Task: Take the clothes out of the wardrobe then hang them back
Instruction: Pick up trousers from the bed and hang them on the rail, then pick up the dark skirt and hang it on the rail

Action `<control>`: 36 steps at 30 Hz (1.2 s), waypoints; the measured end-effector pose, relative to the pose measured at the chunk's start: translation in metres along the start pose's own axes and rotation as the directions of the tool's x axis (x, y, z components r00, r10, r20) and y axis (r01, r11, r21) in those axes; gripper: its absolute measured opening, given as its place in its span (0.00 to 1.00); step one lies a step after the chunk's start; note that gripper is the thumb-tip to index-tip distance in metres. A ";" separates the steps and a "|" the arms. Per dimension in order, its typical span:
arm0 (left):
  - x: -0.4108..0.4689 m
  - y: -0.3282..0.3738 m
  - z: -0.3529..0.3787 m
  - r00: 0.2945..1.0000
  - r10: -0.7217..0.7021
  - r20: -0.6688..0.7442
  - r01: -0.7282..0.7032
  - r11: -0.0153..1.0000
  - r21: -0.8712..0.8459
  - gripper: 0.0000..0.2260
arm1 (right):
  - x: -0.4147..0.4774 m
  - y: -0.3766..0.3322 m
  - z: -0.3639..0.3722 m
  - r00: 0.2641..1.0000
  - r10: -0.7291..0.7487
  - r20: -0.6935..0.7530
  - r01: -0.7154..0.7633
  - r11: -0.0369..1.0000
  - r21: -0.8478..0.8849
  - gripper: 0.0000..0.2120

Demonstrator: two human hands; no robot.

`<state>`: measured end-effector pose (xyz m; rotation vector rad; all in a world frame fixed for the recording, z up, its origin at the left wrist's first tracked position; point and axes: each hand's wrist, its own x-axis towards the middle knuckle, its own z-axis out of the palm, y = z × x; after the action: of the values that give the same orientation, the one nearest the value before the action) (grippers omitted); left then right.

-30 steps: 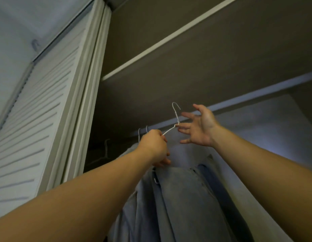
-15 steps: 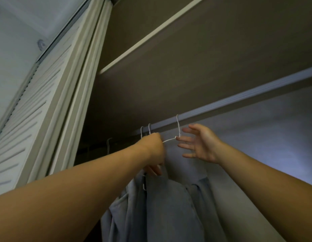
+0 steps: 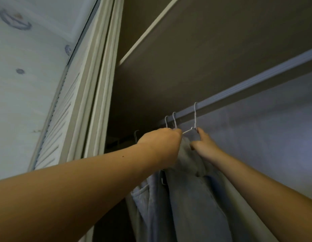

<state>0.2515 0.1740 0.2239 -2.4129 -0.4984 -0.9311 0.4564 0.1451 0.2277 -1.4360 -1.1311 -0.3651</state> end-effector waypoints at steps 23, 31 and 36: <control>-0.081 -0.050 0.020 0.992 -0.070 -0.103 0.092 0.970 0.225 0.28 | -0.024 -0.022 0.040 0.998 0.038 0.058 -0.038 0.999 -0.009 0.14; -0.231 -0.106 -0.024 0.976 -0.036 -0.216 0.097 0.956 0.279 0.28 | -0.171 -0.100 0.082 0.963 -0.257 -0.075 0.261 0.964 0.043 0.26; -0.377 -0.146 -0.064 0.954 -0.234 -0.185 0.270 0.943 0.197 0.29 | -0.300 -0.173 0.165 0.878 -0.469 0.097 0.479 0.861 -0.169 0.32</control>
<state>-0.1173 0.1974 0.0475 -2.0875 -0.8207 -1.1031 0.1134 0.1352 0.0561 -1.3191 -1.5294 -0.8057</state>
